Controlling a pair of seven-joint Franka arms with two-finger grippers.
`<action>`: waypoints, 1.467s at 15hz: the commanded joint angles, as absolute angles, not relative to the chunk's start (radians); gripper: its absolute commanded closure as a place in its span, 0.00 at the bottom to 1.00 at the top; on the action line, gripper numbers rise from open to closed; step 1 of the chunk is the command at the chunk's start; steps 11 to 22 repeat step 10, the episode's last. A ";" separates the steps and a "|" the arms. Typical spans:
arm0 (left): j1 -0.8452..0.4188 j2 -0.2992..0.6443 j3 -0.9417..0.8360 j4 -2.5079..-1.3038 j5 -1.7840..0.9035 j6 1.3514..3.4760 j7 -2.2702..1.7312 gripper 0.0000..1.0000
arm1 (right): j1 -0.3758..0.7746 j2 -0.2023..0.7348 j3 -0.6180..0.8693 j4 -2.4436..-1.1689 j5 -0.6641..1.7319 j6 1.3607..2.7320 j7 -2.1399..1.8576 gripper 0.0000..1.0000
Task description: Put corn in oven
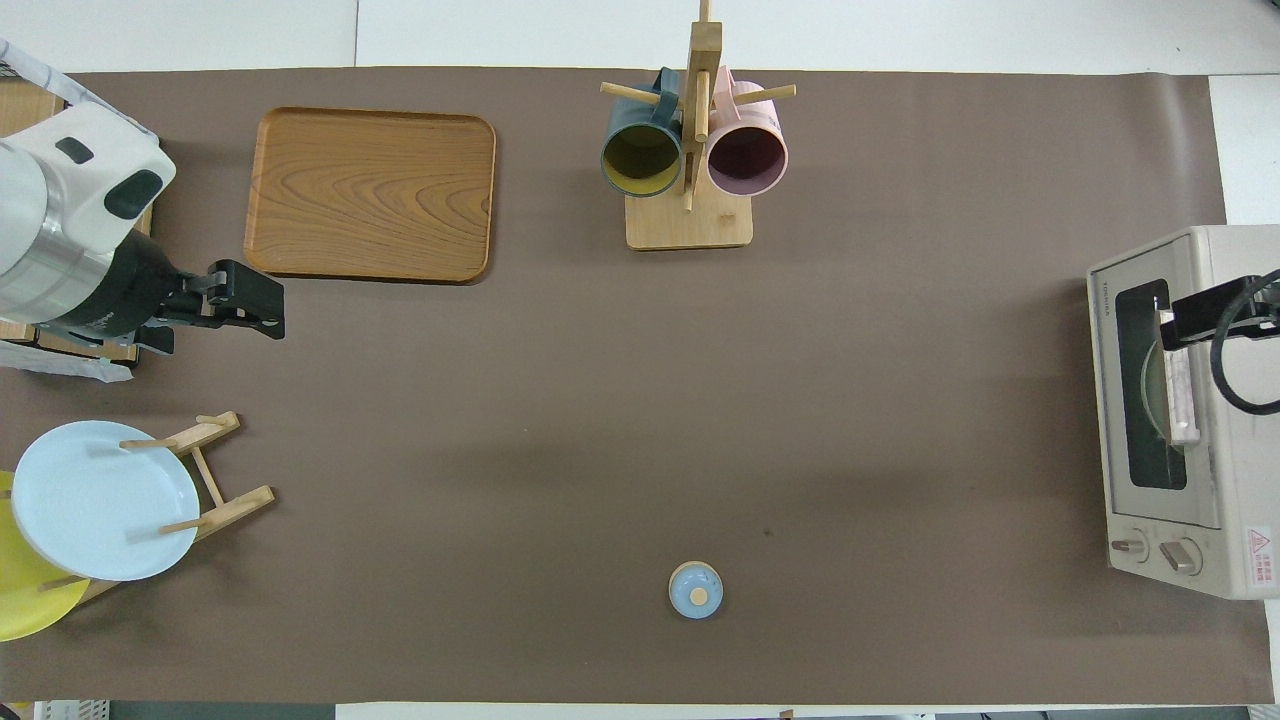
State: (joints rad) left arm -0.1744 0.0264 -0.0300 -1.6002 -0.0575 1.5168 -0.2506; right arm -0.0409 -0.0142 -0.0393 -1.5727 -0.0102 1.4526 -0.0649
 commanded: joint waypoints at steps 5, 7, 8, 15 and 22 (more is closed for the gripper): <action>-0.163 0.015 -0.034 -1.605 -0.067 1.525 -0.247 0.00 | -0.043 -0.028 -0.040 -1.578 0.015 1.439 -0.061 0.00; -0.163 0.015 -0.034 -1.605 -0.067 1.525 -0.247 0.00 | -0.043 -0.028 -0.040 -1.578 0.015 1.446 -0.058 0.00; -0.163 0.015 -0.034 -1.603 -0.067 1.525 -0.247 0.00 | -0.043 -0.026 -0.040 -1.578 0.015 1.450 -0.058 0.00; -0.163 0.015 -0.034 -1.605 -0.067 1.525 -0.247 0.00 | -0.043 -0.026 -0.041 -1.580 0.015 1.450 -0.060 0.00; -0.163 0.015 -0.034 -1.605 -0.067 1.525 -0.247 0.00 | -0.043 -0.026 -0.041 -1.580 0.015 1.450 -0.060 0.00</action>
